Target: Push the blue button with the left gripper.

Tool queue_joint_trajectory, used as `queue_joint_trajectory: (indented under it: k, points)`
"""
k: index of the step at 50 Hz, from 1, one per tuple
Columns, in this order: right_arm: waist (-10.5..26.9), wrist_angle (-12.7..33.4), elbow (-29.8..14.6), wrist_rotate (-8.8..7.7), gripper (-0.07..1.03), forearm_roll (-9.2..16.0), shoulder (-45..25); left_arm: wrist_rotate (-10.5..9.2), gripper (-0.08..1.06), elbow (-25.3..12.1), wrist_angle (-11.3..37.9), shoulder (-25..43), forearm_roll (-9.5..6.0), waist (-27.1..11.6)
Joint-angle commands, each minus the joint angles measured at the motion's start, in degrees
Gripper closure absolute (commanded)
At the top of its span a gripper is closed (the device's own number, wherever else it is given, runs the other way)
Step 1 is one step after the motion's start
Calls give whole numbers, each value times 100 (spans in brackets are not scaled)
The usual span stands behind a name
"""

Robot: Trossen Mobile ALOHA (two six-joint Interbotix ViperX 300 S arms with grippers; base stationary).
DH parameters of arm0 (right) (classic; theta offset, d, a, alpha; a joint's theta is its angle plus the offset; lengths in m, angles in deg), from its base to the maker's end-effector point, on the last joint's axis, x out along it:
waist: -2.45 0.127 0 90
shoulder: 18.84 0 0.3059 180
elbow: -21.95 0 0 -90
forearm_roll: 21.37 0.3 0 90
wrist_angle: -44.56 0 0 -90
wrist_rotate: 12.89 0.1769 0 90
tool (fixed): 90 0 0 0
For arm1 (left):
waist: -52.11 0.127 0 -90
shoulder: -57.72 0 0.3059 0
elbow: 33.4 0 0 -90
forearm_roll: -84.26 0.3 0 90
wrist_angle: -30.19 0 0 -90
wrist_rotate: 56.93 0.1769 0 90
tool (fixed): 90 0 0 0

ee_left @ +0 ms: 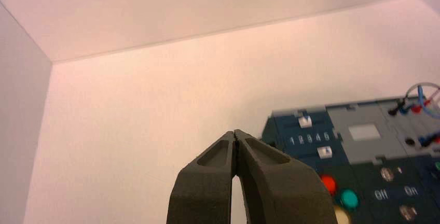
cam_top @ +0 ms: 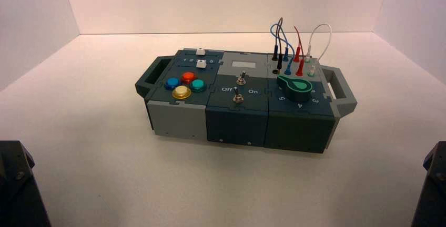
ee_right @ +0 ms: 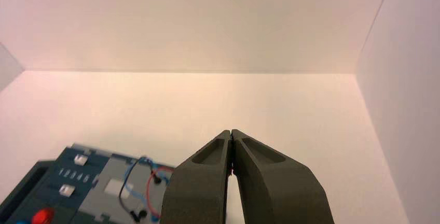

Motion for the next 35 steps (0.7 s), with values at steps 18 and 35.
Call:
queue_joint_trajectory:
  k: [18,35]
  points:
    - [1116,1248,-729,-35,98,387,-1037,9,101,-624,1415,633,-404,-492]
    - [1978,2083,-1143,-202,98,861,-1784,35,101,-905,1863,1608,-1072,-949]
